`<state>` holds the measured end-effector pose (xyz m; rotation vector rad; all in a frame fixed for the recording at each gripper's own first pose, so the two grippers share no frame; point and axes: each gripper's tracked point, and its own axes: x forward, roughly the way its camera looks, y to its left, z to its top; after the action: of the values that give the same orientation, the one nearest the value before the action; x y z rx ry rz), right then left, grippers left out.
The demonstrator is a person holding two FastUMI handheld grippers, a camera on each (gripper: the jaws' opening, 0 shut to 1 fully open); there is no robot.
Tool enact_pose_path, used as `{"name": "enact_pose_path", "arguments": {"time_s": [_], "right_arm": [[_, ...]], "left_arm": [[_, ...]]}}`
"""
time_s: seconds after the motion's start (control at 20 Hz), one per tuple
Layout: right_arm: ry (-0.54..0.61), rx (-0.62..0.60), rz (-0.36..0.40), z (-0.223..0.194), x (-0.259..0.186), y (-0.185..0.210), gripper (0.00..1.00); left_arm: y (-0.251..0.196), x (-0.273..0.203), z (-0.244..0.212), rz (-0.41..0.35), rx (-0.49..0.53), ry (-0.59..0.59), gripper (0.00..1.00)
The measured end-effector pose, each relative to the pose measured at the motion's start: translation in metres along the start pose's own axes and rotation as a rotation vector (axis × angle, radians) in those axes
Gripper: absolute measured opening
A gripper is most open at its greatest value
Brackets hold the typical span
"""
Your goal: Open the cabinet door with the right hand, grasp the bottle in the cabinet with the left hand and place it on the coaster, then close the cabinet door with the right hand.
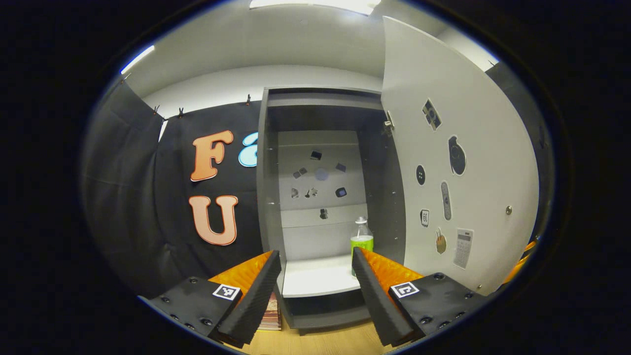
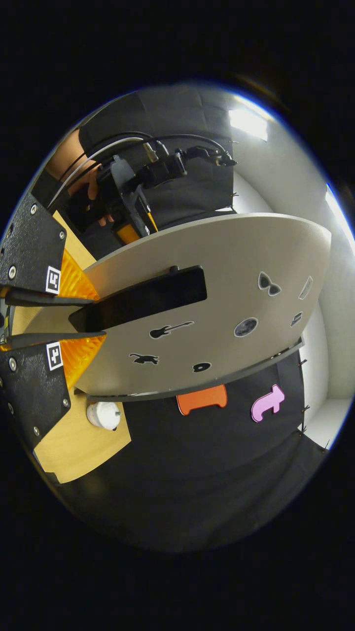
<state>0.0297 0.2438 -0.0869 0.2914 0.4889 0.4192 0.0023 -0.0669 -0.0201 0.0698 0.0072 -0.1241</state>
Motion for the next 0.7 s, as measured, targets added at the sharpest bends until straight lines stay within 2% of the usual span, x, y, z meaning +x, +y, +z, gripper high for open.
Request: {"name": "enact_pose_path", "arguments": {"time_s": [0.35,0.55,0.6,0.7], "right_arm": [[-0.043,0.047,-0.063,0.005,-0.010,-0.011,0.16],[-0.078,0.024,-0.160,0.010,-0.016,-0.028,0.16],[-0.081,0.012,-0.185,0.012,-0.020,-0.033,0.19],[-0.093,-0.007,-0.238,0.017,-0.024,-0.044,0.16]], "left_arm": [[-0.034,0.009,0.001,-0.046,-0.010,0.002,0.95],[-0.052,0.011,-0.001,-0.074,-0.015,0.007,0.95],[-0.056,0.010,-0.001,-0.082,-0.014,0.008,0.95],[-0.061,0.013,-0.002,-0.094,-0.011,0.012,0.95]]}}
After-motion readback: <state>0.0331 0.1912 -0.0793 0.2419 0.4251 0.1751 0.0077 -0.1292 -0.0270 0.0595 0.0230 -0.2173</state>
